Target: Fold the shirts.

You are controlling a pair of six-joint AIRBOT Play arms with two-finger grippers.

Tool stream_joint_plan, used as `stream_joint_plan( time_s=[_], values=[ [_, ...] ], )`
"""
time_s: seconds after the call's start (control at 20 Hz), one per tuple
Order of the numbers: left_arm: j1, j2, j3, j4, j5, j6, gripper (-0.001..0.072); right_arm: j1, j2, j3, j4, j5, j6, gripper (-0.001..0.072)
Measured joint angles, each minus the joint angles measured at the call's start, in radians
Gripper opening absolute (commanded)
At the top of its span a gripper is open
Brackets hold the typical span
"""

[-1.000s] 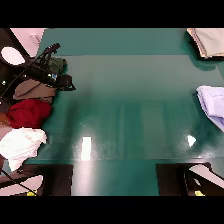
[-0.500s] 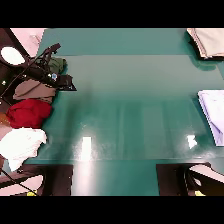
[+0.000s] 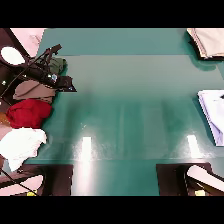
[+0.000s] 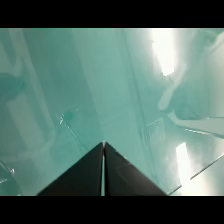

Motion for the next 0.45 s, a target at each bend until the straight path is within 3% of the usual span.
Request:
stream_joint_plan(
  time_s=[0.45],
  values=[
    [0.000,0.000,0.000,-0.002,0.032,0.002,0.0024,0.374,0.001,0.008,0.005,0.018,0.000,0.0020]
  ],
)
